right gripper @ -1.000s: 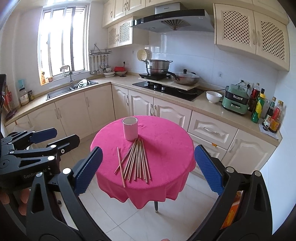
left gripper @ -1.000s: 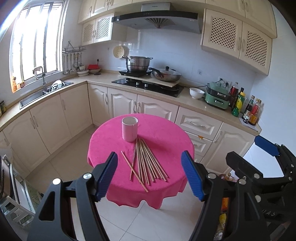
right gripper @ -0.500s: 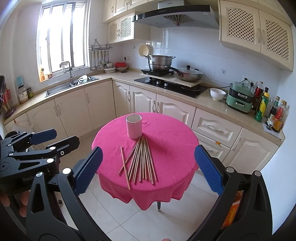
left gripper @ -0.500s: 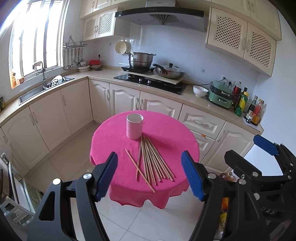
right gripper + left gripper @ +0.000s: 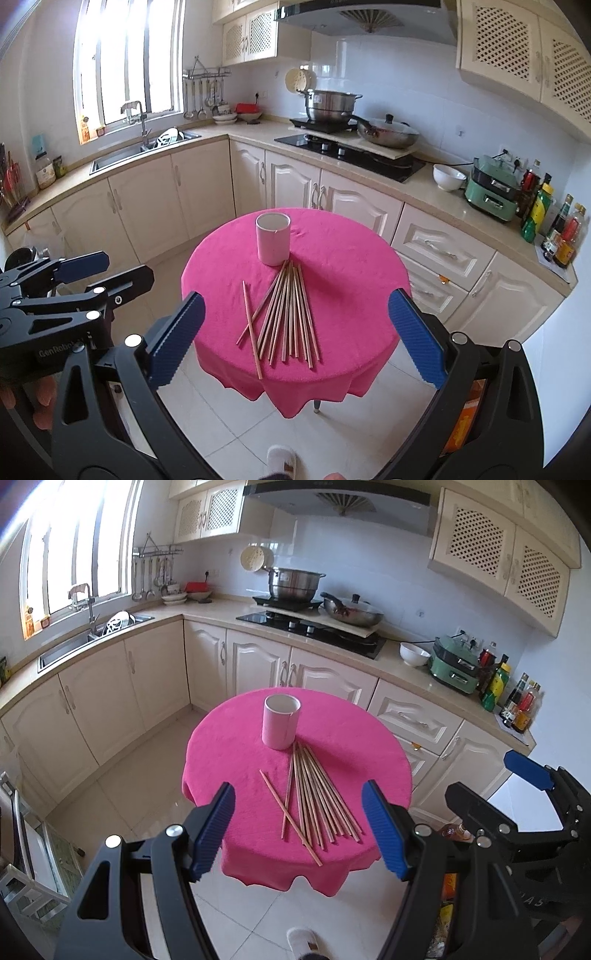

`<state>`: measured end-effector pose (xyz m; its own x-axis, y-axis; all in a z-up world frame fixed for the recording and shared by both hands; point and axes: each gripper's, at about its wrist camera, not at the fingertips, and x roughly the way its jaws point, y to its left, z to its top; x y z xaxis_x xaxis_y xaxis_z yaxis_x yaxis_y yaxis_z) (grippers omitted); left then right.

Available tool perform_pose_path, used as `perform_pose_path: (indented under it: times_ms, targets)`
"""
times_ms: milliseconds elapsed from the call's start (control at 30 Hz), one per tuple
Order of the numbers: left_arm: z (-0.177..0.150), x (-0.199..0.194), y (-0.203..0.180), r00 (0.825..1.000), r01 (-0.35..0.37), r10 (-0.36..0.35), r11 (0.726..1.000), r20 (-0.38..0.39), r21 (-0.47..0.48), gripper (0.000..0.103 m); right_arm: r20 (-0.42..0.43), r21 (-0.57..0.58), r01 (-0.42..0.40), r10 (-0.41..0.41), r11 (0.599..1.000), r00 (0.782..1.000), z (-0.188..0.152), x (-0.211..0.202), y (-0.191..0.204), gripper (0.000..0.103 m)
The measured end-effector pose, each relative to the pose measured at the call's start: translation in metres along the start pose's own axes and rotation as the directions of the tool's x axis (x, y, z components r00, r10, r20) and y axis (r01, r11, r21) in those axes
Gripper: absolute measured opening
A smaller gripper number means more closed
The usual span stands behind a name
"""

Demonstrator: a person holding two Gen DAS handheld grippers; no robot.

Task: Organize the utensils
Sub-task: 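Move both grippers toward the pink table with the chopsticks and cup, then lower the left gripper onto a single chopstick and close on it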

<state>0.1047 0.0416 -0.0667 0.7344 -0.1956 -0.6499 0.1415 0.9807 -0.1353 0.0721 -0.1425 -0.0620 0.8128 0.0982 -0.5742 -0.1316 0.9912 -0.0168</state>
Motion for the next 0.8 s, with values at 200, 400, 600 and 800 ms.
perform_pose_path:
  times_ms: [200,400,600,800]
  targets:
    - [0.009,0.035,0.003,0.999,-0.021,0.021,1.0,-0.04,0.003,0.07,-0.052,0.013,-0.03,0.031,0.999,0.998,0.004,0.039,-0.009,0.097]
    - [0.031,0.083,-0.001,0.995,-0.049,0.05,0.999,-0.083,0.02,0.07,-0.101,0.017,-0.059,0.061,0.998,0.993,0.016,0.089,-0.029,0.097]
    - [0.052,0.135,-0.001,0.987,-0.076,0.079,0.997,-0.14,0.028,0.07,-0.169,0.022,-0.09,0.092,0.996,0.981,0.028,0.143,-0.051,0.097]
    - [0.055,0.194,0.01,0.964,-0.109,0.106,0.994,-0.243,0.001,0.07,-0.294,0.055,-0.153,0.163,0.987,0.942,0.026,0.206,-0.071,0.097]
